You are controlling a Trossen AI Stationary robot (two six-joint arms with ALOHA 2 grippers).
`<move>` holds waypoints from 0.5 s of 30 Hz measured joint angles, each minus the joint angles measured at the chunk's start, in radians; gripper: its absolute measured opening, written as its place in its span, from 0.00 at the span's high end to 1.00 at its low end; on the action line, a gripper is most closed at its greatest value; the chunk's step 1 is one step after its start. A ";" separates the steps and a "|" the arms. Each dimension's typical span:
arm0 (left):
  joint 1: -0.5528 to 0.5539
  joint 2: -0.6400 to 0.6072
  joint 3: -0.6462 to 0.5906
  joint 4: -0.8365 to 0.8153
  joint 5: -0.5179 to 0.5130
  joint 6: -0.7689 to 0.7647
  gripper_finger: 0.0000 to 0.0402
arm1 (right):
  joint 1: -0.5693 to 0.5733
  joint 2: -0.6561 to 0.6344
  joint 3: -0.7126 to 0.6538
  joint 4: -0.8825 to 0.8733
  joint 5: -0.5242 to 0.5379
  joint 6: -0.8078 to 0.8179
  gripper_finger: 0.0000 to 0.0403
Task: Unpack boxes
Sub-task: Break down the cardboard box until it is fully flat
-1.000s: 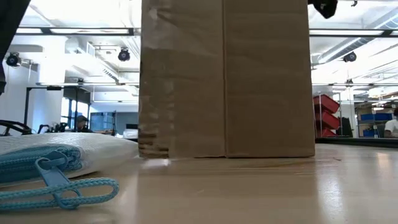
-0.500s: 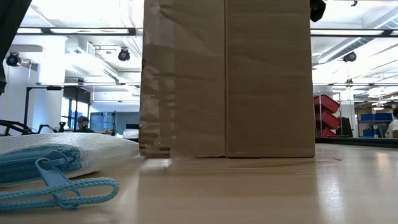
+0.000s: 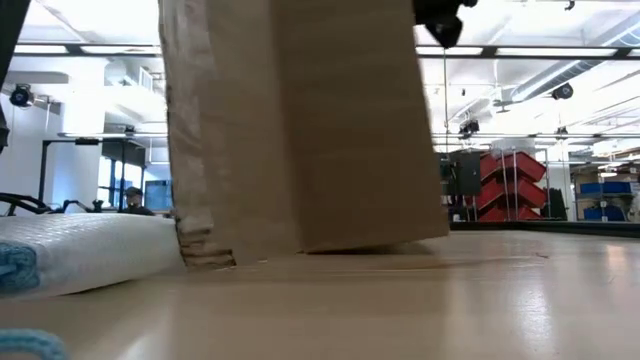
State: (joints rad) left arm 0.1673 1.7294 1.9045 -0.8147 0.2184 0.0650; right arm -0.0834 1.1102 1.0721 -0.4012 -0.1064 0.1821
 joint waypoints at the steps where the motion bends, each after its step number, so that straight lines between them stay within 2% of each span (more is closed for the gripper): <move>1: 0.000 -0.002 0.000 -0.009 0.000 0.000 0.44 | 0.000 0.011 0.000 0.016 -0.005 -0.001 0.88; 5: -0.006 0.001 0.000 -0.012 0.002 -0.002 0.45 | 0.000 0.027 0.000 0.062 -0.007 -0.011 0.88; 9: -0.016 0.008 -0.005 -0.006 0.007 -0.001 0.46 | 0.000 -0.008 0.000 0.050 0.004 0.005 0.88; 15: -0.018 0.009 -0.018 -0.003 0.006 0.001 0.46 | 0.030 -0.138 -0.067 0.048 0.128 0.002 0.88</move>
State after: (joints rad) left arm 0.1491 1.7382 1.8870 -0.8181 0.2239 0.0659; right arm -0.0535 0.9726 1.0051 -0.3533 0.0214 0.1844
